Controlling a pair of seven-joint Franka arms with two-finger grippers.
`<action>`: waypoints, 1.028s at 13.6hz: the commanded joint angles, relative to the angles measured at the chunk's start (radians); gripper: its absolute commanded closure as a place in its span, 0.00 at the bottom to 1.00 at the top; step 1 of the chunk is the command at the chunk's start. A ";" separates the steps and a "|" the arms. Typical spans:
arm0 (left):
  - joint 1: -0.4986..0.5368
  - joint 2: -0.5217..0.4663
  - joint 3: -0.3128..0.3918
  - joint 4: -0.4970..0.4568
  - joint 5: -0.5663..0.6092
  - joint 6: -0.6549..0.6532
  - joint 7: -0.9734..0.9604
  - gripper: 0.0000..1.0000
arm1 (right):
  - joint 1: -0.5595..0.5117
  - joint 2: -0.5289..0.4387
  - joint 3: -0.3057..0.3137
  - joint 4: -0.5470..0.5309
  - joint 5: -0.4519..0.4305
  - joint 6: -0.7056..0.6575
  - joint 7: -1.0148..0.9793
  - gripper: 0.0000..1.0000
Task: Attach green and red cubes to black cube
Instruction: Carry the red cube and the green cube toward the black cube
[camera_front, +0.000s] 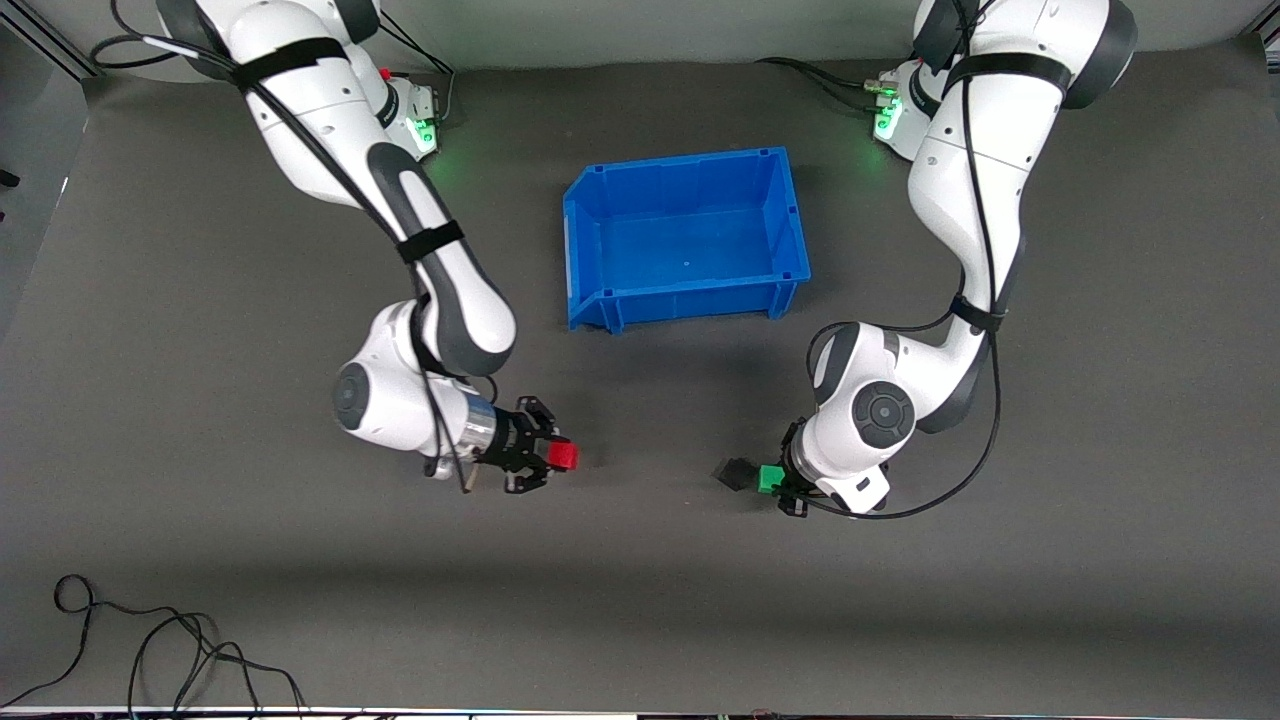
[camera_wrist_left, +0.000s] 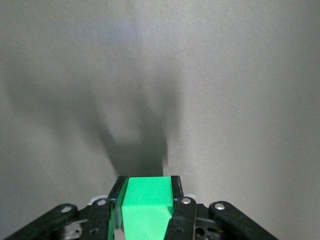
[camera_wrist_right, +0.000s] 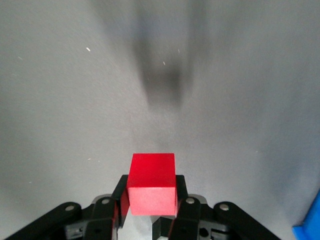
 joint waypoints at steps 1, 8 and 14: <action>-0.033 0.040 0.015 0.066 0.018 -0.008 -0.014 1.00 | 0.018 0.031 -0.010 0.055 -0.009 0.010 0.062 1.00; -0.059 0.058 0.015 0.066 0.078 0.033 -0.016 1.00 | 0.022 0.036 -0.010 0.054 -0.011 0.012 0.072 1.00; -0.097 0.051 0.014 0.066 0.063 0.023 -0.029 1.00 | 0.076 0.069 -0.005 0.098 -0.007 0.051 0.130 1.00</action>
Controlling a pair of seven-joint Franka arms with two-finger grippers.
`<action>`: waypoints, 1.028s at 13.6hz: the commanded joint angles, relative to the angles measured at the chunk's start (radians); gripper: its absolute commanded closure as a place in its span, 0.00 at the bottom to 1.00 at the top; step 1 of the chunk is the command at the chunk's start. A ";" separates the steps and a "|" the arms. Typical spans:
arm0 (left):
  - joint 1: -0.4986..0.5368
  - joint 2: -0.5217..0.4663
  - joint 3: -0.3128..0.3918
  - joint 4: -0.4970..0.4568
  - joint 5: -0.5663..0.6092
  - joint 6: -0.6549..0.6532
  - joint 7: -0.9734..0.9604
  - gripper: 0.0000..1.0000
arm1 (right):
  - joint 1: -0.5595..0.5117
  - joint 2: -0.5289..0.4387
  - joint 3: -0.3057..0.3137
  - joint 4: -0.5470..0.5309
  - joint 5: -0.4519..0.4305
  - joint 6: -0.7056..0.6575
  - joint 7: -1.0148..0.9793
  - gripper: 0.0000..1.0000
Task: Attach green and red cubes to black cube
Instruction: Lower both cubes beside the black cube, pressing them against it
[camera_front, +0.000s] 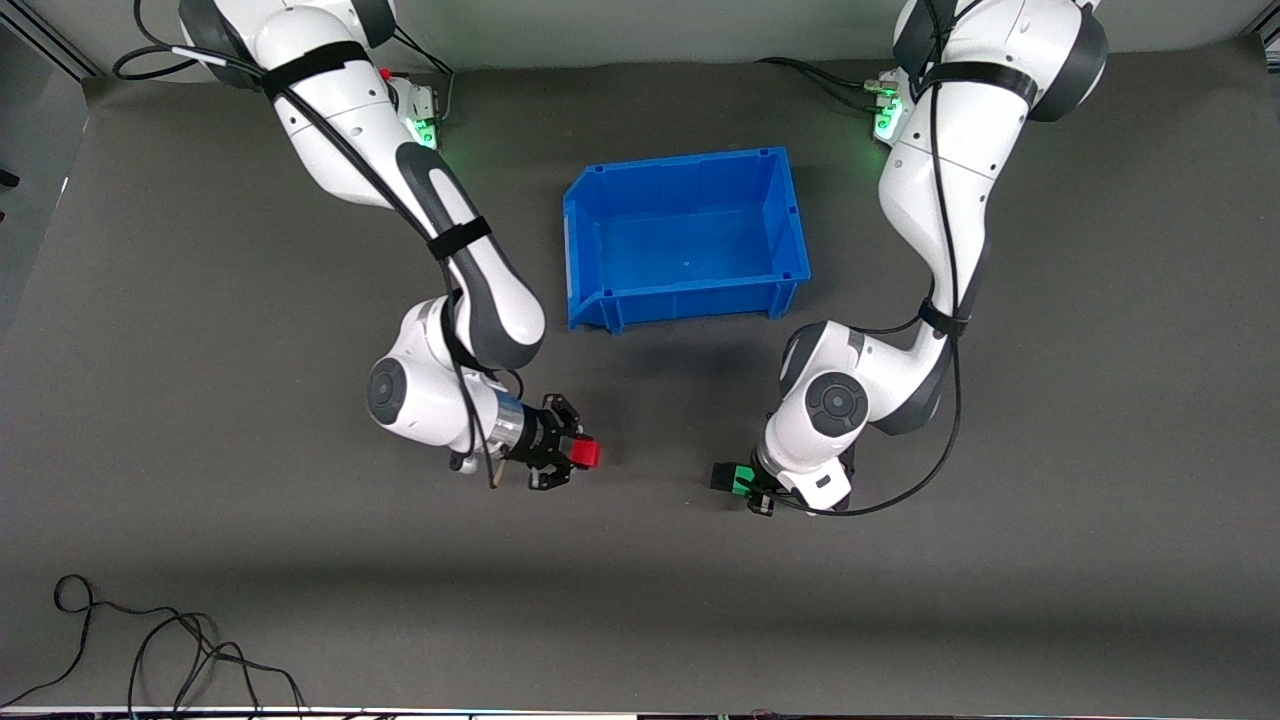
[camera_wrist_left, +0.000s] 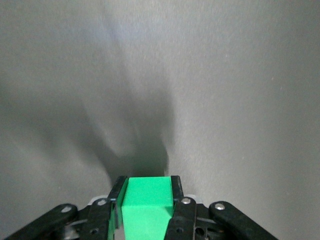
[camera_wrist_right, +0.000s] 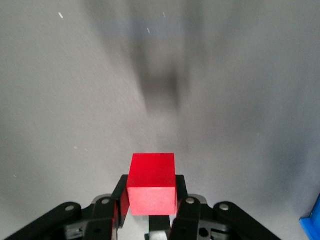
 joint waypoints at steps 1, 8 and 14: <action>-0.041 0.007 0.014 0.024 0.000 -0.015 -0.033 1.00 | 0.030 0.068 -0.008 0.102 -0.007 0.021 0.070 1.00; -0.047 -0.012 -0.011 0.026 -0.072 -0.025 -0.059 1.00 | 0.093 0.216 -0.008 0.254 -0.009 0.096 0.158 1.00; -0.048 -0.006 -0.011 0.027 -0.075 -0.018 -0.150 1.00 | 0.132 0.236 -0.005 0.262 -0.006 0.115 0.163 0.99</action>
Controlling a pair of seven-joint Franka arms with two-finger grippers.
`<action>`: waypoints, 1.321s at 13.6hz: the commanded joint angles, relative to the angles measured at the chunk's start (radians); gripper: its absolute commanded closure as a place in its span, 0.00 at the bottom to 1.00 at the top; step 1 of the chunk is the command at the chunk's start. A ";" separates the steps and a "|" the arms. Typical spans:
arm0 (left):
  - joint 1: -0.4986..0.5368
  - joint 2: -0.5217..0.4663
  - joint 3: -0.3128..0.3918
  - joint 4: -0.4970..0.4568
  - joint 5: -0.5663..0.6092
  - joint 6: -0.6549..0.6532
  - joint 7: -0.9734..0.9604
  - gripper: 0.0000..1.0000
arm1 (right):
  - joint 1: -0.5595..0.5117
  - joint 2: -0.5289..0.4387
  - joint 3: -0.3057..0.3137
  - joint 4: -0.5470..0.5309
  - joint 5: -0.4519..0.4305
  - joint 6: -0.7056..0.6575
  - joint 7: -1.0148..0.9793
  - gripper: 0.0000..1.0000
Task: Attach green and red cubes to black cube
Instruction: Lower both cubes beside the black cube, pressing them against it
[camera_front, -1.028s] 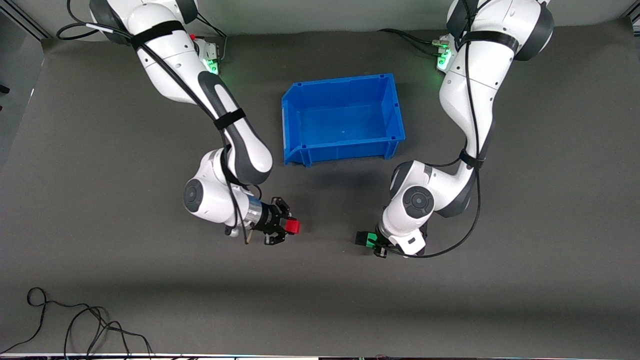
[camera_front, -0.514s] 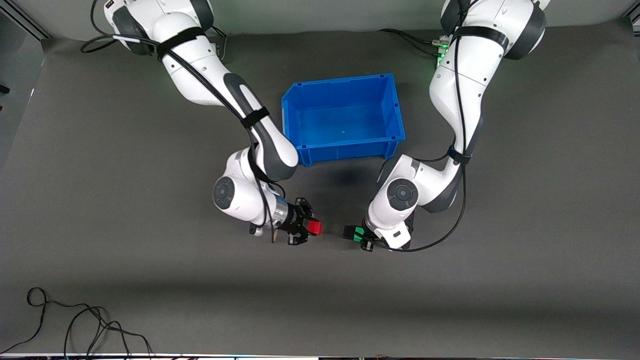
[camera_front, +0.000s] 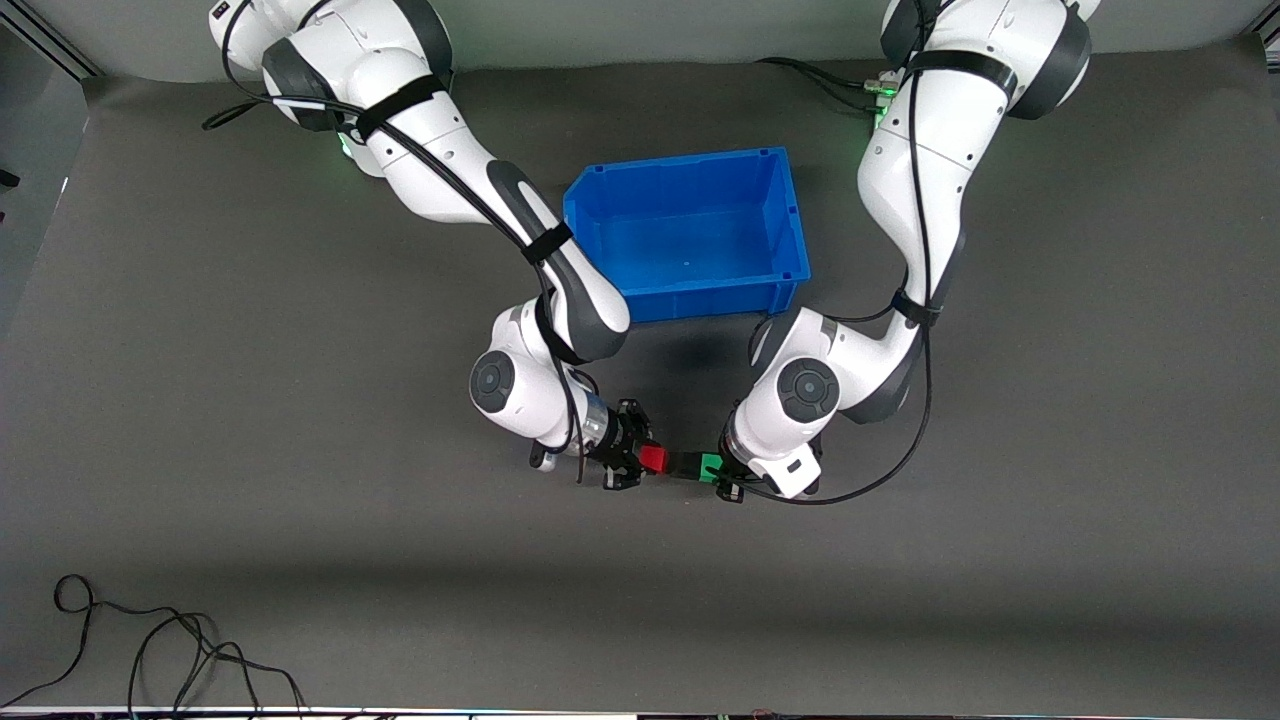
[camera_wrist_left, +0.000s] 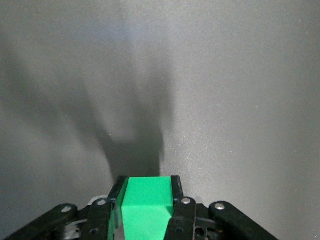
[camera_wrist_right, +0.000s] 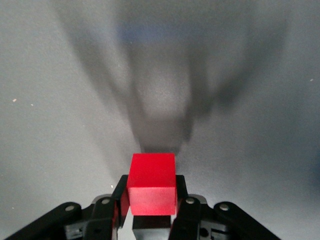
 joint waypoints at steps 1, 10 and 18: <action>-0.007 -0.006 0.002 0.005 -0.008 -0.014 -0.037 1.00 | 0.027 0.027 -0.007 0.044 -0.006 0.012 0.036 0.99; -0.007 -0.006 0.002 0.011 -0.002 -0.020 -0.034 1.00 | 0.033 0.046 -0.010 0.072 -0.009 0.013 0.056 0.91; -0.014 -0.011 0.002 0.011 0.008 -0.069 -0.025 1.00 | 0.026 0.043 -0.014 0.075 -0.009 0.015 0.056 0.27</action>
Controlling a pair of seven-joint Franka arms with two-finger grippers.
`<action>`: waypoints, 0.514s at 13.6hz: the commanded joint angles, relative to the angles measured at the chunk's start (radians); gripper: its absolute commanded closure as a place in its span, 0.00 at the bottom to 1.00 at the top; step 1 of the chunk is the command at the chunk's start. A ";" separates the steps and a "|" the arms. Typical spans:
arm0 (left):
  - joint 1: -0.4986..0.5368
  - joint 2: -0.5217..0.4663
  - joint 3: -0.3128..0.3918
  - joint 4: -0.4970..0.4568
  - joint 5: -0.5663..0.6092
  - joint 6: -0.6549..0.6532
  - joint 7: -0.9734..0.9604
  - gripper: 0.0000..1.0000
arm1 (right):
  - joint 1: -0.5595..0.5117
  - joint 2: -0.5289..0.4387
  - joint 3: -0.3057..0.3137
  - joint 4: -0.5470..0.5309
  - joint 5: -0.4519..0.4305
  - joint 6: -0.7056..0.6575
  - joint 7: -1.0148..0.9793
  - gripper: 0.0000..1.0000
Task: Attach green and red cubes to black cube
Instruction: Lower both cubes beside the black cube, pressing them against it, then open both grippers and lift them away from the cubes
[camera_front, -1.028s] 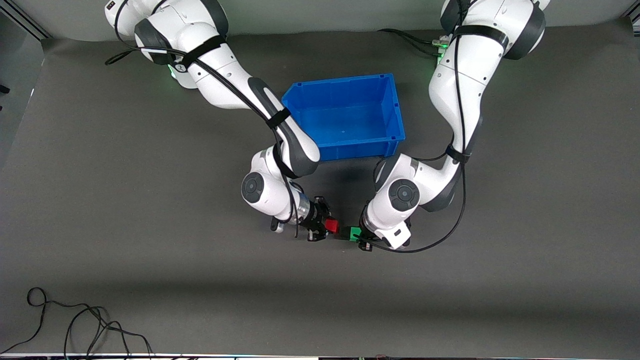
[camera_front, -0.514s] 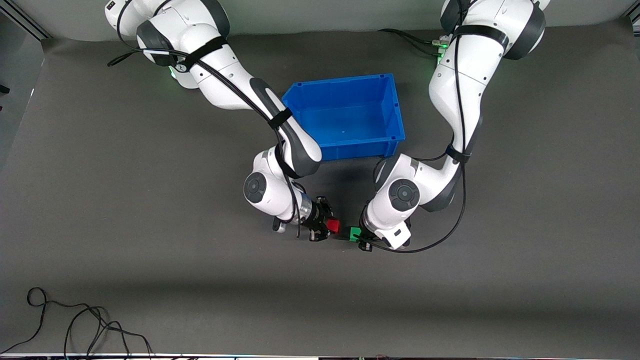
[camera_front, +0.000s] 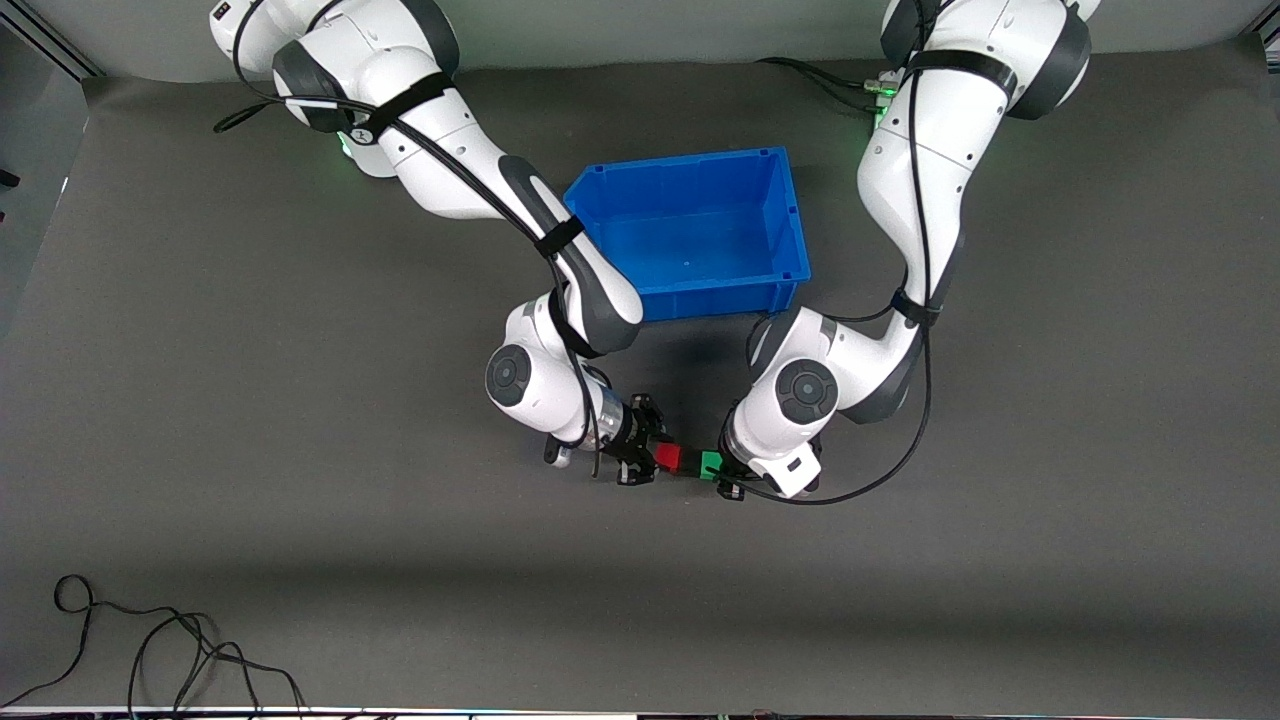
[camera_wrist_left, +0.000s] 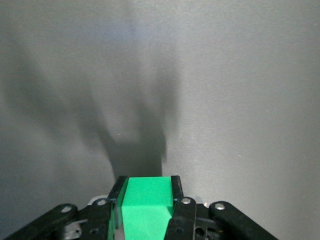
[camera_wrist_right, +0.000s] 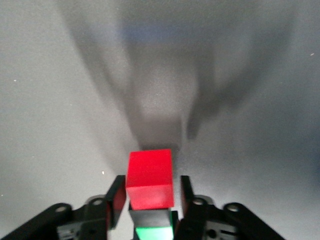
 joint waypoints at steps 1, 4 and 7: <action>-0.020 -0.011 0.004 0.009 0.008 -0.039 -0.011 1.00 | 0.002 0.023 -0.007 0.038 -0.009 0.012 0.035 0.20; -0.019 -0.011 0.006 0.009 0.010 -0.044 -0.010 0.68 | 0.002 0.019 -0.007 0.035 -0.011 0.011 0.027 0.00; -0.025 -0.011 0.006 0.011 0.036 -0.036 -0.018 0.00 | -0.012 -0.006 -0.011 0.034 -0.085 -0.004 0.009 0.00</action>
